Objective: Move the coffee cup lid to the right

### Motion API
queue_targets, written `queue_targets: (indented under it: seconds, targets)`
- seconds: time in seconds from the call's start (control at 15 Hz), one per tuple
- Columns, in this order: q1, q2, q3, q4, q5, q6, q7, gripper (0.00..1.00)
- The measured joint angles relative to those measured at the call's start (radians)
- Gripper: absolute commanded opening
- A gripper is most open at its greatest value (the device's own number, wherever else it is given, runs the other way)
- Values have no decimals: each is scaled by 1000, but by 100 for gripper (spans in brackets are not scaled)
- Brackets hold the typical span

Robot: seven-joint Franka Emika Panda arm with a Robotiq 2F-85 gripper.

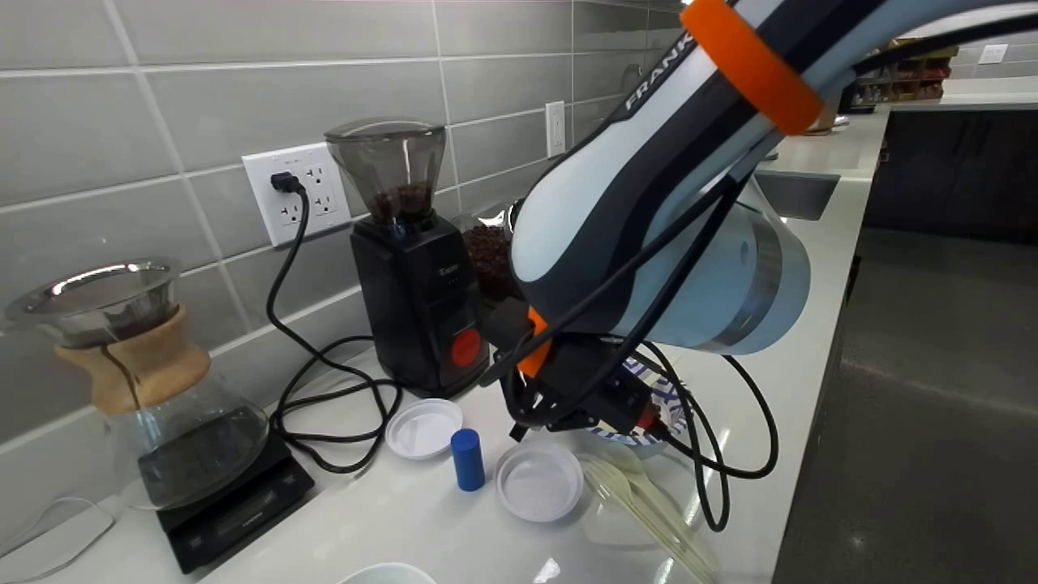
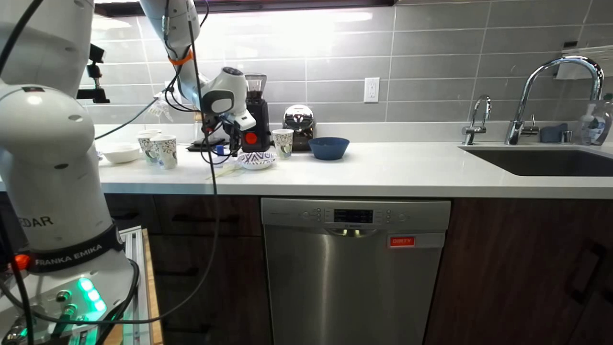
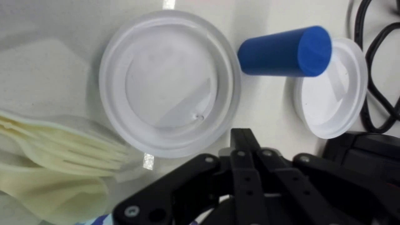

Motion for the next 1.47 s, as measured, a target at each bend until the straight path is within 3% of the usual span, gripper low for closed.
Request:
queue_targets:
  seconds: [0.2, 0.27, 0.33, 0.73, 1.0, 1.47]
  targets:
    - [0, -5, 0, 9, 1, 0, 1, 0]
    - [0, -8, 0, 9, 1, 0, 2, 9]
    - [0, -12, 0, 9, 1, -7, 5, 28]
    - [0, -118, -12, -24, 4, -216, 104, 68]
    - [0, -202, -30, -87, -3, -241, 121, 96]
    - [6, -220, -37, -117, -3, -227, 166, 100]
